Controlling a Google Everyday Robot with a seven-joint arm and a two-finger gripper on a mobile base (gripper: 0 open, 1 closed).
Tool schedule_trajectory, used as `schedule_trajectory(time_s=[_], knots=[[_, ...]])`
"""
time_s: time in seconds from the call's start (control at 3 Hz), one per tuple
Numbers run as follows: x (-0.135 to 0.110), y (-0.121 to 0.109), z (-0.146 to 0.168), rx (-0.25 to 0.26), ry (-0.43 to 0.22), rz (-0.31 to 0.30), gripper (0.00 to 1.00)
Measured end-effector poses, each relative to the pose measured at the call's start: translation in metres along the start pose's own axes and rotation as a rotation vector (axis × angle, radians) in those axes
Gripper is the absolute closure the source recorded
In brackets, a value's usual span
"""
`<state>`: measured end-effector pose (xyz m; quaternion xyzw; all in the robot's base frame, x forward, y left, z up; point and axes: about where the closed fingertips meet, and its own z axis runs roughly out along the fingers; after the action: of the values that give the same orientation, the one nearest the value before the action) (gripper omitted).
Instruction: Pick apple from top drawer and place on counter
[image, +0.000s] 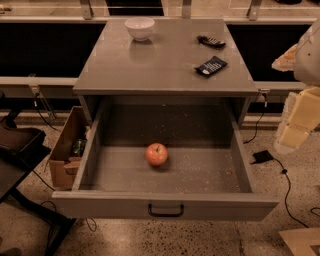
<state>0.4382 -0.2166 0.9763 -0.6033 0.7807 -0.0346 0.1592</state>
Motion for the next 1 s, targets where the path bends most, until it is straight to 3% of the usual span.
schedule_trajectory(time_s=[0.33,0.67,1.0], knots=[[0.000,-0.001,0.000,0.009,-0.005,0.012,0.00],[0.004,-0.009,-0.003,0.059,-0.035,0.087,0.00],[0.009,-0.001,0.047,0.013,-0.143,0.199,0.00]])
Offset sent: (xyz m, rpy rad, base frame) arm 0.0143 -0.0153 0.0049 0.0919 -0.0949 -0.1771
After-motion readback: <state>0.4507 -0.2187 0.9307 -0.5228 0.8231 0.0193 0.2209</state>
